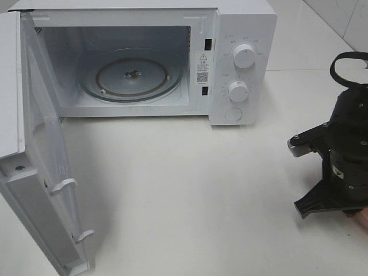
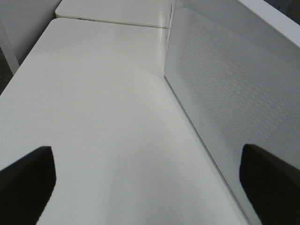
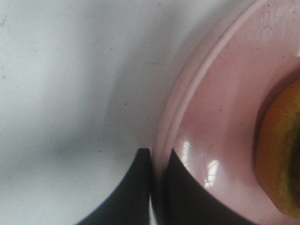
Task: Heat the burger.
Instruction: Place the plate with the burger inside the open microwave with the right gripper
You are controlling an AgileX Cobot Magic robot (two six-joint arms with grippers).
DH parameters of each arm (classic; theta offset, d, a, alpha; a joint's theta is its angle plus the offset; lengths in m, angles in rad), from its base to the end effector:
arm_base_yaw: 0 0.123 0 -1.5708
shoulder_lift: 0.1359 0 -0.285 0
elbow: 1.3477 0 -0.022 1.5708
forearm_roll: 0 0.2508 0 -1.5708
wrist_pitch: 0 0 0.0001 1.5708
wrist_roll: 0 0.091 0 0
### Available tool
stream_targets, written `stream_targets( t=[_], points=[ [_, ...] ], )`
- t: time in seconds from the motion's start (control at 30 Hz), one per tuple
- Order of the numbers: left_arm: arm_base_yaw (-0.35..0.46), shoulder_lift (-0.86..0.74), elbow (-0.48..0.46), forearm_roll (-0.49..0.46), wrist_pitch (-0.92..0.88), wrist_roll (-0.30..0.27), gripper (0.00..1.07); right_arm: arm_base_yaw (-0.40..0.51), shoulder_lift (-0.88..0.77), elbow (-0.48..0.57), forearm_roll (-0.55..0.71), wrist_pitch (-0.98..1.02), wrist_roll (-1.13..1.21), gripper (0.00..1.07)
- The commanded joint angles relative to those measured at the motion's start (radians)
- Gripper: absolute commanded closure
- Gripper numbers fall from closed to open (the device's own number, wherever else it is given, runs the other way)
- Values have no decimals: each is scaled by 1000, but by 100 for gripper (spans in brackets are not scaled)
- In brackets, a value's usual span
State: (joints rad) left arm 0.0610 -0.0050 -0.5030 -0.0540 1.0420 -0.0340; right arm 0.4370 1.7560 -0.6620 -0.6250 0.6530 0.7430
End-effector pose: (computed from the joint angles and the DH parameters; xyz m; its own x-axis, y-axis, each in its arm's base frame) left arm -0.0050 -0.0046 0.2797 -0.4287 -0.0875 -0.8992 -0.0453 0.9961 -0.0753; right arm 0.2341 0.0736 0.1082 -0.9704 -0.2255 -0.0870 -0.1830 0.9207 -0.3448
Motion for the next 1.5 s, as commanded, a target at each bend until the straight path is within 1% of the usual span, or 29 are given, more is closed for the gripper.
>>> stream_targets(
  t=[0.03, 0.63, 0.93, 0.97, 1.03, 1.07, 1.23, 1.43, 1.5],
  points=[
    [-5, -23, 4, 2, -8, -3, 7, 7, -2, 4, -61, 76, 24, 107],
    [-5, -23, 4, 2, -8, -3, 7, 7, -173, 5, -73, 205, -19, 107],
    [-5, -23, 4, 2, -8, -3, 7, 10, -210, 7, -62, 236, -45, 107],
    [-5, -23, 4, 2, -8, -3, 7, 30, -227, 14, -63, 238, -45, 107],
    [-5, -23, 4, 2, -8, -3, 7, 39, -236, 22, -64, 239, -45, 107],
    [-5, -23, 4, 2, -8, -3, 7, 62, -251, 41, -62, 240, -45, 107],
    [-5, -23, 4, 2, -8, -3, 7, 107, -285, 76, -56, 242, -44, 107],
    [-5, -23, 4, 2, -8, -3, 7, 151, -311, 77, -55, 282, -44, 107],
    [-5, -23, 4, 2, -8, -3, 7, 186, -322, 77, -54, 298, -45, 107]
  ],
)
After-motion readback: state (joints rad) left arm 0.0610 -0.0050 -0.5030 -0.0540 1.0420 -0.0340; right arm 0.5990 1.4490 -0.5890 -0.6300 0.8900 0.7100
